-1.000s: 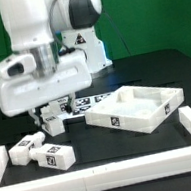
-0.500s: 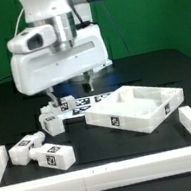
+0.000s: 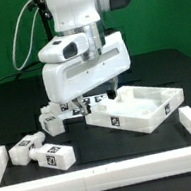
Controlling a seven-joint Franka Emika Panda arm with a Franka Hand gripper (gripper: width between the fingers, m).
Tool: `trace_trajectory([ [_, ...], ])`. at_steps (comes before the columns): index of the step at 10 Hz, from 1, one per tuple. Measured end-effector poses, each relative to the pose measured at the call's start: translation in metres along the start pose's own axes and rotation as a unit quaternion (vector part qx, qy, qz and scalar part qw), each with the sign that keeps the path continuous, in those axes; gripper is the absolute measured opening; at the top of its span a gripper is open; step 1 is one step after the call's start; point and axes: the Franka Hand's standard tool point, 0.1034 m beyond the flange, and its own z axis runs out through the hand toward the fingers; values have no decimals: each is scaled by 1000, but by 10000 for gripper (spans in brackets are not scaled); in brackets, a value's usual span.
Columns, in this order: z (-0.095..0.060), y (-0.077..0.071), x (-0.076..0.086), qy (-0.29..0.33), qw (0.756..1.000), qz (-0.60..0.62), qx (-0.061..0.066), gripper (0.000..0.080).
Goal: Assemble one leg
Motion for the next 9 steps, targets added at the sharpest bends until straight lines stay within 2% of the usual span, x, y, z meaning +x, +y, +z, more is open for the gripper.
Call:
trace_trajectory([
  [2, 17, -18, 21, 2, 1000, 0, -3, 649],
  [3, 27, -16, 28, 13, 1000, -4, -10, 649],
  [4, 39, -13, 30, 24, 1000, -5, -17, 649],
  [7, 42, -13, 29, 26, 999, -4, -19, 619],
  [9, 43, -13, 29, 26, 999, -4, -19, 258],
])
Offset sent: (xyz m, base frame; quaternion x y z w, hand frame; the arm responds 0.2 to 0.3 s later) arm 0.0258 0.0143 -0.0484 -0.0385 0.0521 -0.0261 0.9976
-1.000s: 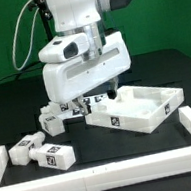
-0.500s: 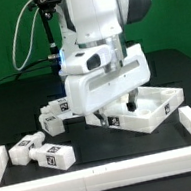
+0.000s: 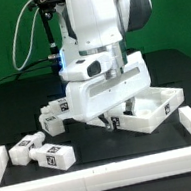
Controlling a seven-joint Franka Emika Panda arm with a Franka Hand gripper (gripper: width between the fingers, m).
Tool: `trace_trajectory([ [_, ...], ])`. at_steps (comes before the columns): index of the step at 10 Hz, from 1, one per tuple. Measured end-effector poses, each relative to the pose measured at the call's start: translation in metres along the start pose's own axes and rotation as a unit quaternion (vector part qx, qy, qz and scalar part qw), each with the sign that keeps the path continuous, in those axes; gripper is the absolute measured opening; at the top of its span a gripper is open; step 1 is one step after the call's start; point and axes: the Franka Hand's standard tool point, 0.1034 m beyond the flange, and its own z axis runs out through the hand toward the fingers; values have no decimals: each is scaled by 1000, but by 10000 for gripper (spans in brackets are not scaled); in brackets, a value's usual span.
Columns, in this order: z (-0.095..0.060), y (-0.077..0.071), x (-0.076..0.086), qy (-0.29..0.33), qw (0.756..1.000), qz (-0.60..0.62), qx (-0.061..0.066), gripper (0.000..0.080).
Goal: Assemble one leg
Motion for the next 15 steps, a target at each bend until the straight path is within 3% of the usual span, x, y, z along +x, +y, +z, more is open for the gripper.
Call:
trace_trajectory([
  [1, 0, 0, 0, 0, 1000, 0, 0, 258],
  [2, 0, 0, 0, 0, 1000, 0, 0, 123],
  [3, 0, 0, 0, 0, 1000, 1, 0, 55],
  [4, -2, 2, -2, -2, 1000, 6, 1, 55],
  [5, -16, 8, -8, -11, 999, 31, 4, 55],
  [6, -38, 14, -13, -10, 998, 69, -1, 55],
  [7, -51, 16, -16, -16, 992, 125, 3, 55],
  [9, -76, 46, -12, -29, 978, 204, 22, 55],
  [10, -72, 50, -13, -25, 978, 207, 17, 55],
  [11, -69, 44, -14, -29, 979, 203, 20, 55],
  [15, -65, 45, -14, -32, 975, 218, 22, 55],
])
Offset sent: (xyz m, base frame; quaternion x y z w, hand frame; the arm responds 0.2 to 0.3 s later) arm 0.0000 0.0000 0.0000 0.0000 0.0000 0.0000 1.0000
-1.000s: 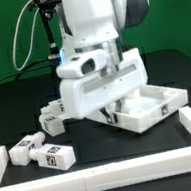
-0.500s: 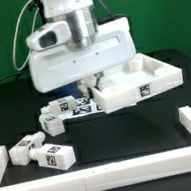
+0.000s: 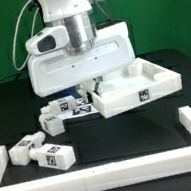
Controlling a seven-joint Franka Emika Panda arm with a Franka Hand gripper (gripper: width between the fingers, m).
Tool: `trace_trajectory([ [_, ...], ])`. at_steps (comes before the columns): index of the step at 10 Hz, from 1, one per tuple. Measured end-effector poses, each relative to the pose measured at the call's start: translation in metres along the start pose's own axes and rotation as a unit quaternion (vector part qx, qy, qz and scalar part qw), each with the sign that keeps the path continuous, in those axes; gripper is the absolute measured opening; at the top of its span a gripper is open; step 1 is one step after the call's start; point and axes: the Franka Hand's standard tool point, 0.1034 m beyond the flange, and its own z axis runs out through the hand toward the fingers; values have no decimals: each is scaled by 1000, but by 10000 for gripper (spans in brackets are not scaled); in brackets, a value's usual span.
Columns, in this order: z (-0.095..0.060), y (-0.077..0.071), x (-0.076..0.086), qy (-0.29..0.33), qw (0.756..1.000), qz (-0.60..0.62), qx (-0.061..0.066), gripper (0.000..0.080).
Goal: Assemble one leg
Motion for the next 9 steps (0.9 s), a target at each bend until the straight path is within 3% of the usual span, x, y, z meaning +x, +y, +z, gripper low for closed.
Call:
trace_trajectory([
  [3, 27, 11, 33, -4, 994, 111, 5, 55],
  [5, 52, 13, 39, 6, 994, 111, -1, 55],
  [9, 53, 13, 37, 1, 994, 110, 0, 55],
])
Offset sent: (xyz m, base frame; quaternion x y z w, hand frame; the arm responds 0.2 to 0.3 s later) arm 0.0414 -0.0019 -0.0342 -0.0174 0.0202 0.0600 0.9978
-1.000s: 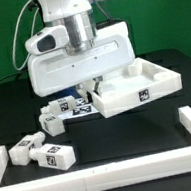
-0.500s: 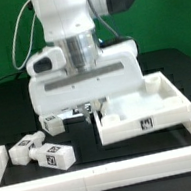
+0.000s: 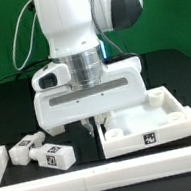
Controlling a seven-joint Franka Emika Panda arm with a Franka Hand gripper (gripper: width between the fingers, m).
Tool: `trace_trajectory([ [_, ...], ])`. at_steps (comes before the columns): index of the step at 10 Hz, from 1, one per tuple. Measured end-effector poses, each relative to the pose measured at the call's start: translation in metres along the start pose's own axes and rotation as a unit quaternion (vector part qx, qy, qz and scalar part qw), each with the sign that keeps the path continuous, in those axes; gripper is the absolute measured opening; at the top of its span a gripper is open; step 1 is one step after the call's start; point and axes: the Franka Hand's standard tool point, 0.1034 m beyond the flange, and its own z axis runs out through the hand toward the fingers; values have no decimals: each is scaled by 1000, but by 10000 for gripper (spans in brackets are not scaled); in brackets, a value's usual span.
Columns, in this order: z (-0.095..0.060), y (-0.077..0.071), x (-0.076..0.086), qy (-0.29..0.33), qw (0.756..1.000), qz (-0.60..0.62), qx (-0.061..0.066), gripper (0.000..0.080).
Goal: Assemble one leg
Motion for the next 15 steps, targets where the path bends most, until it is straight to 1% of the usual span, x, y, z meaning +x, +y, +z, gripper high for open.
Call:
trace_trajectory([
  [1, 2, 1, 1, -1, 1000, 1, 0, 55],
  [2, 7, 3, 10, -4, 1000, 5, 1, 55],
  [3, 12, -1, 26, 2, 1000, 14, 2, 55],
  [4, 12, 0, 41, 14, 1000, 25, -2, 55],
  [5, 13, 0, 51, 24, 999, 32, -5, 55],
  [8, 13, 0, 53, 43, 999, 27, -12, 55],
  [12, 13, 0, 53, 43, 999, 26, -12, 55],
  [13, 13, 0, 52, 42, 999, 26, -12, 136],
  [14, 12, 0, 53, 43, 999, 26, -12, 271],
  [15, -3, -1, 51, 31, 999, 26, -8, 271],
])
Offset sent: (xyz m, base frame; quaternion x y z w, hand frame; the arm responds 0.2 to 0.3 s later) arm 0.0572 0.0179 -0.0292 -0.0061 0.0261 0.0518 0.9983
